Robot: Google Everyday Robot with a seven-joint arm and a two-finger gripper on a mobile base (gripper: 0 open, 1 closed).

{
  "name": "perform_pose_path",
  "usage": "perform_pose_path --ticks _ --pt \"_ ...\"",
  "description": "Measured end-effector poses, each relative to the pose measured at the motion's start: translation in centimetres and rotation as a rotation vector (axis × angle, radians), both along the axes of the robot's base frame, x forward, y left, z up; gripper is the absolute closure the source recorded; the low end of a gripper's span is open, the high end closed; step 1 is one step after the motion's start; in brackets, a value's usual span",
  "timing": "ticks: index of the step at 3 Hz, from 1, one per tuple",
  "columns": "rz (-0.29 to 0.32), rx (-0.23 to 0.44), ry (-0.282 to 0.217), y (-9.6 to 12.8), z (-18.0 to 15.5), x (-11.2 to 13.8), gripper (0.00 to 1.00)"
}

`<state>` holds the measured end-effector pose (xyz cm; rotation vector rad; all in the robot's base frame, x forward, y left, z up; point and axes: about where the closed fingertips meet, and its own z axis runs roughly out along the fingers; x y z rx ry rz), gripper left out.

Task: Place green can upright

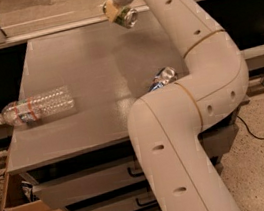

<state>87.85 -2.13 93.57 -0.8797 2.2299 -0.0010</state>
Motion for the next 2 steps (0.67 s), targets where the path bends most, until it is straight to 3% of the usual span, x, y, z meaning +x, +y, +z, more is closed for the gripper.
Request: perform_pose_path --ticks 2 --pt "0.141 0.219 -0.256 -8.7 6.6 -0.7 1.00"
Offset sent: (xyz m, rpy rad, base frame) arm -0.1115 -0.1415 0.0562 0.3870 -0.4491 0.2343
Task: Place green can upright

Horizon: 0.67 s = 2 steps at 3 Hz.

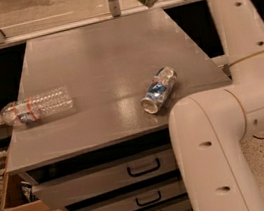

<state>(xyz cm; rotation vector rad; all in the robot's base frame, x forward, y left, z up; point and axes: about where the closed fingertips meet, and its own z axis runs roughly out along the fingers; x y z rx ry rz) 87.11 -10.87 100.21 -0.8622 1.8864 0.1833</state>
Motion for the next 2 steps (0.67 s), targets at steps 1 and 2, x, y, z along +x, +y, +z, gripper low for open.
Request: perform_pose_path --ticks 1,2 --pt "0.071 0.104 -0.097 -3.9 0.9 -1.5 1.00" --pt "0.136 0.166 -0.118 -6.7 -2.1 -3.4 1.00"
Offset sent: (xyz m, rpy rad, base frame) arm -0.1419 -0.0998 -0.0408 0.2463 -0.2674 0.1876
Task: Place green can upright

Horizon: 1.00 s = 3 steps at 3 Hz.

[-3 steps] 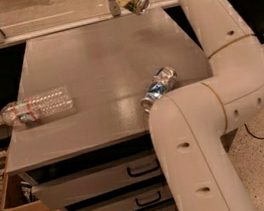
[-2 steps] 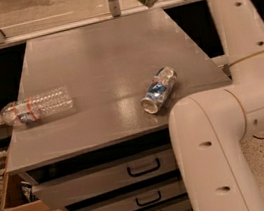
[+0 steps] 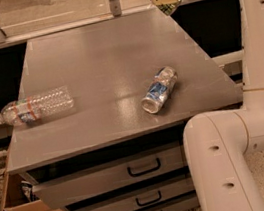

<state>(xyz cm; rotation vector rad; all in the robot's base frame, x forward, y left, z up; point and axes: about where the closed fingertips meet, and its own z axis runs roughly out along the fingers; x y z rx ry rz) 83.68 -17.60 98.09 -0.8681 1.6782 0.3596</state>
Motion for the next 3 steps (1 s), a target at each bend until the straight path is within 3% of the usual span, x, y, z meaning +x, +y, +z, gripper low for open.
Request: perform_pose_path --ticks 1,2,3 --pt "0.005 -0.063 0.063 -2.0 -1.3 -3.5 1.00" --pt "-0.025 -0.191 0.140 -3.1 1.0 -7.8 1.00" --pt "-0.021 -0.246 0.225 -3.0 2.1 -10.0 1.00"
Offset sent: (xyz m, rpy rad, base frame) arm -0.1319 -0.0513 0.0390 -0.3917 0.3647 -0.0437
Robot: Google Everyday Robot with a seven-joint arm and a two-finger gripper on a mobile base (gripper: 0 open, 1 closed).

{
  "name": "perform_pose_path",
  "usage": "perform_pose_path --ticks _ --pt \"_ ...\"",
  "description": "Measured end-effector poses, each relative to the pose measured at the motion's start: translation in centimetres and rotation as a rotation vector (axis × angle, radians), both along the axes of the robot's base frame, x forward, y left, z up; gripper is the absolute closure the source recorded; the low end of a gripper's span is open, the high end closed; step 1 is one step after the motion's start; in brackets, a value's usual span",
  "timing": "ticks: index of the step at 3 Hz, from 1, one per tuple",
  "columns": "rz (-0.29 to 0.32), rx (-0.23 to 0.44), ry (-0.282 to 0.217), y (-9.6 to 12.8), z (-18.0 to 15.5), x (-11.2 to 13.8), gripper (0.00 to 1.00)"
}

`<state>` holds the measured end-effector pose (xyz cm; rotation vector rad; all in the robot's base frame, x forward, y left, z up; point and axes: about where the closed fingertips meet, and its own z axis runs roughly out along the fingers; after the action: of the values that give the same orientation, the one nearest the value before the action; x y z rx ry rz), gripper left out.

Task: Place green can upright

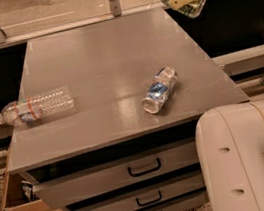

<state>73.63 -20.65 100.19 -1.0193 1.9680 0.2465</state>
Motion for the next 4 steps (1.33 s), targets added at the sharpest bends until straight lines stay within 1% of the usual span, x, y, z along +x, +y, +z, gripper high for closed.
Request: perform_pose_path --ticks 1,2,3,4 --pt "-0.005 0.006 0.060 0.2 0.5 -1.6 1.00" --pt "-0.010 0.019 0.037 0.5 0.7 -0.7 1.00" --pt "0.016 0.004 0.059 1.8 -0.1 0.1 1.00" --pt "0.034 -0.016 0.157 1.3 -1.4 -1.2 1.00"
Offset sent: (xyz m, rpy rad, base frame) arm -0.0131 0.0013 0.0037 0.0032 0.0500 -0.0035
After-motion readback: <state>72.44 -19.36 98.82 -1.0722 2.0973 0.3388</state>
